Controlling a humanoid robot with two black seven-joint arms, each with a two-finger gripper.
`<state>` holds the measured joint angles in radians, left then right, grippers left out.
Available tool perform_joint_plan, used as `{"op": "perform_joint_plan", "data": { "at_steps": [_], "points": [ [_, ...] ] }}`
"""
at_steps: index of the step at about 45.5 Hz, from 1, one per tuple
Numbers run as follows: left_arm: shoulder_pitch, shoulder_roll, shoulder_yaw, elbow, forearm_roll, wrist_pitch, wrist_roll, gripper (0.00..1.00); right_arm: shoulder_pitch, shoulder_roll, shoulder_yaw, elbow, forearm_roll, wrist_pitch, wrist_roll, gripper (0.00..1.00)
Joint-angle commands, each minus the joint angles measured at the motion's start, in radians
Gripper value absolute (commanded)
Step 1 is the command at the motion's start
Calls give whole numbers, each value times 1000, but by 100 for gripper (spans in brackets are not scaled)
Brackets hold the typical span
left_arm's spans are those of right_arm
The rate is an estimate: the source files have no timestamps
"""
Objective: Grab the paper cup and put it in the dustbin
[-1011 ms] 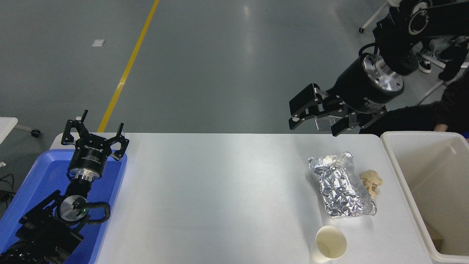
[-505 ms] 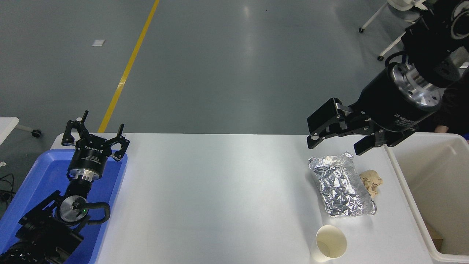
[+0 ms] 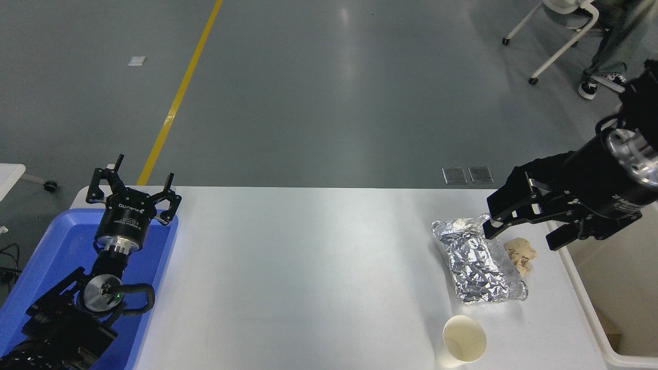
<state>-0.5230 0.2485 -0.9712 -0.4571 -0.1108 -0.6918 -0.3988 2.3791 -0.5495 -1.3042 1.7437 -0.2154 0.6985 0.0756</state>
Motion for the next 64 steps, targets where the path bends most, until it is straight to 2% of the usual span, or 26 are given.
{"op": "perform_joint_plan", "data": {
  "at_steps": [1, 13, 20, 55, 64],
  "points": [
    [-2, 0, 0, 0, 0, 0, 0, 100, -204, -73, 51, -1, -125, -117, 10, 100],
    [-2, 0, 0, 0, 0, 0, 0, 100, -463, -171, 166, -85, -292, -192, 15, 100],
    [-2, 0, 0, -2, 0, 0, 0, 100, -604, -170, 266, -141, -295, -246, 15, 100],
    [-2, 0, 0, 0, 0, 0, 0, 100, -982, -150, 533, -237, -298, -303, 13, 100],
    [-2, 0, 0, 0, 0, 0, 0, 100, -1084, -141, 583, -296, -354, -335, 13, 100]
  ]
}}
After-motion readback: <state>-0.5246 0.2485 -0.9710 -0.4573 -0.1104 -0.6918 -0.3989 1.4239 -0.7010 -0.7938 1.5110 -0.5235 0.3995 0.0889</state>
